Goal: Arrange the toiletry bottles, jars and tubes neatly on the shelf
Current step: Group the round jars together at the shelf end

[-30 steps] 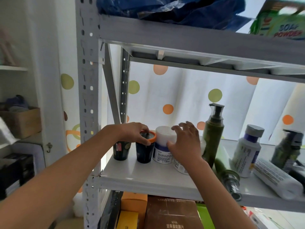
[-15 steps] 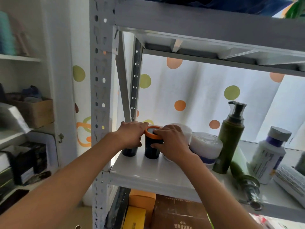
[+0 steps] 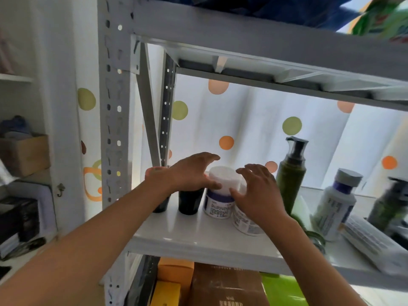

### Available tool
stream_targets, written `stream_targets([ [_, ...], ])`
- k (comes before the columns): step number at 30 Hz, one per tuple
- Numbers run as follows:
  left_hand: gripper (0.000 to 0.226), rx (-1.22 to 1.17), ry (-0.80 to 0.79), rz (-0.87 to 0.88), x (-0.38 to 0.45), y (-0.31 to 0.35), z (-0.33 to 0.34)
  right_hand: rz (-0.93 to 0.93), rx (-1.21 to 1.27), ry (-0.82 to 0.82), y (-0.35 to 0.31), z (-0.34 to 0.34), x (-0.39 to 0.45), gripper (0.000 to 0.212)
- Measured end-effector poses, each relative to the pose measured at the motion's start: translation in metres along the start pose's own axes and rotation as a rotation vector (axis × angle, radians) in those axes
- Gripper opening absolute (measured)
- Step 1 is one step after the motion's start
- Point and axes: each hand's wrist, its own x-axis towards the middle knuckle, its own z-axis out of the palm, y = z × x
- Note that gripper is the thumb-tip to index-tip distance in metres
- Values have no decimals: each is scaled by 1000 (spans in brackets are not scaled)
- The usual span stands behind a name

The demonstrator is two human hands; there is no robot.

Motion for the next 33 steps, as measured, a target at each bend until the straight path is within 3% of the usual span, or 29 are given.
stream_targets([
  [7, 63, 119, -57, 9, 33, 22, 28, 75, 14, -83, 34, -1, -19, 56],
  [27, 64, 187, -87, 1, 32, 28, 23, 92, 26, -92, 51, 22, -2, 63],
  [33, 47, 114, -11, -3, 22, 31, 41, 53, -40, -170, 51, 13, -3, 69],
])
